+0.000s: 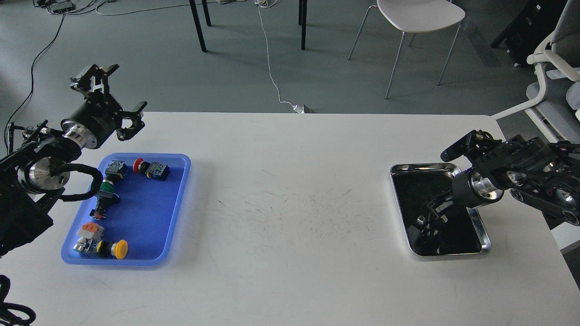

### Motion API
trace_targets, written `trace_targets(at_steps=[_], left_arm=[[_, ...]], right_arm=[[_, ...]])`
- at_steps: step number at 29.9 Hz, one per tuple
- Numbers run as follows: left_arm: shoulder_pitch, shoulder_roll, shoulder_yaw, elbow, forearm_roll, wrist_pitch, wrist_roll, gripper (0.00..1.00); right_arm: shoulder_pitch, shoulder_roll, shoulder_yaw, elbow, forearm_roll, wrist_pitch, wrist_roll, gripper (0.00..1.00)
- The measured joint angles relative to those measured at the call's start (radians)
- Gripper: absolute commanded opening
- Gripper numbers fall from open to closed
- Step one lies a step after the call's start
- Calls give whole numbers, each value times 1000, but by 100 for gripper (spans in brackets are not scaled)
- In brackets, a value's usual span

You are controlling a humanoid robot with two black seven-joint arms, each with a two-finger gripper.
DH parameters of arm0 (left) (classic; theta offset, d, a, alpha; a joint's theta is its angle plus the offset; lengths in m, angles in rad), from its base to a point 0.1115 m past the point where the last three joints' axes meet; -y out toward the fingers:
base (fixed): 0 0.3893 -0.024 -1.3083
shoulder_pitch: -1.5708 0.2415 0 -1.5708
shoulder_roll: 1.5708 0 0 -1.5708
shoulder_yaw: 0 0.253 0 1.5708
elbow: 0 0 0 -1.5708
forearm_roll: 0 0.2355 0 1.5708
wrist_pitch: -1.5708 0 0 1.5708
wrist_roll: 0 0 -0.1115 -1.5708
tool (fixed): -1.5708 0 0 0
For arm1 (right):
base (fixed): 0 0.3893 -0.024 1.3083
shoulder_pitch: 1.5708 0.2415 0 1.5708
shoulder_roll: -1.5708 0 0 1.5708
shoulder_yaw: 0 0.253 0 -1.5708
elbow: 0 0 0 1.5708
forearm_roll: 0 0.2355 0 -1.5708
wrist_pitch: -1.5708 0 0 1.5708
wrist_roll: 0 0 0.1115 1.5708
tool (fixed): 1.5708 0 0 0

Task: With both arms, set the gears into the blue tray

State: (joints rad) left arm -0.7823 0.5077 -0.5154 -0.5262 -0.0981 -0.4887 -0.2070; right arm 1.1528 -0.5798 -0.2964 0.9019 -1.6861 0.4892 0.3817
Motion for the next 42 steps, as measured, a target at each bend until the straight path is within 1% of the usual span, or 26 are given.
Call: trace_targets(at_steps=[2,12,21,26,33,42], left_arm=[[0,0,0,0,0,0,0,99],[0,1,0,0,1,0,0,99],[1,2,2,0,2,0,1,99],[0,12,2,0,2,0,2,99],[-2,36,2,-5,3,0,3,99],[-2,72,3,-10,5,0,6,99]], right_arm=[[2,0,0,1,0,0,0,1],[19,-6,1,7,5,0,5,1],[148,9,17,9,55,-1,12,1],[191,63,64,13,78,-1,11,1],[202,144,195,20,82,-1,2,1],[146,283,369,14,88,0,-12,1]])
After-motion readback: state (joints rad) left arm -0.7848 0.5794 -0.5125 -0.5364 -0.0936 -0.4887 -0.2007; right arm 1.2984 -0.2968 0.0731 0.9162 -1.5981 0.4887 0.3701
